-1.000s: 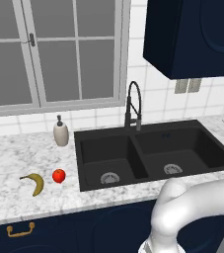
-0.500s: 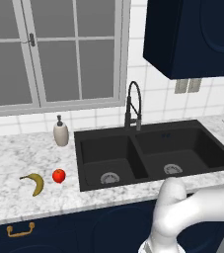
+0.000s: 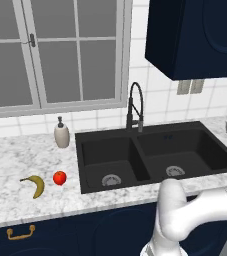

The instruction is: Put the colander in the sink, put the apple, orange, banana in the colander, and turn on the sink faucet and pour water over the colander.

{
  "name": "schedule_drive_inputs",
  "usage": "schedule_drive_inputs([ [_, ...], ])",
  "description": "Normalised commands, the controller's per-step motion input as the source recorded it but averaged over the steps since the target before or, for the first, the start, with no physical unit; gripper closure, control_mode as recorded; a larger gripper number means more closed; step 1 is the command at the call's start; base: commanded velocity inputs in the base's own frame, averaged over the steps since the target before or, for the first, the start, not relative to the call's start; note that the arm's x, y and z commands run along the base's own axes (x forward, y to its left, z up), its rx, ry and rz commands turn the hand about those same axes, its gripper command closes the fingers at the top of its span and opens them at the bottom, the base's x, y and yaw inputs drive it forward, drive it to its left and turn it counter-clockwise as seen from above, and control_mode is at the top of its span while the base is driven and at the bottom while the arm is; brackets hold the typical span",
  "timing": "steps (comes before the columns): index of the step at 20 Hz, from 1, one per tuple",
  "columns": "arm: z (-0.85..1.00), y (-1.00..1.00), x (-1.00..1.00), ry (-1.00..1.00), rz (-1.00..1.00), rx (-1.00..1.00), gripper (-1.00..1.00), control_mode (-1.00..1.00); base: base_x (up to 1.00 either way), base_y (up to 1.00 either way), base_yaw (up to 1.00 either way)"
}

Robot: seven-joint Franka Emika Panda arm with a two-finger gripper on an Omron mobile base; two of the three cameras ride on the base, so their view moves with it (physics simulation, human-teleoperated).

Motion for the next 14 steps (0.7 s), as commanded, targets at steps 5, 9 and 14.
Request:
schedule_drive_inputs([
  [5, -0.13, -0.35, 0.30, 0.10, 0.03, 0.00, -1.00, -1.00, 0.00, 0.00, 0.00],
  [9, -0.21, -0.28, 0.12, 0.10, 0.05, 0.00, -1.00, -1.00, 0.00, 0.00, 0.00],
  [14, -0.36, -0.06, 0.00, 0.09, 0.06, 0.00, -1.00, -1.00, 0.00, 0.00, 0.00],
])
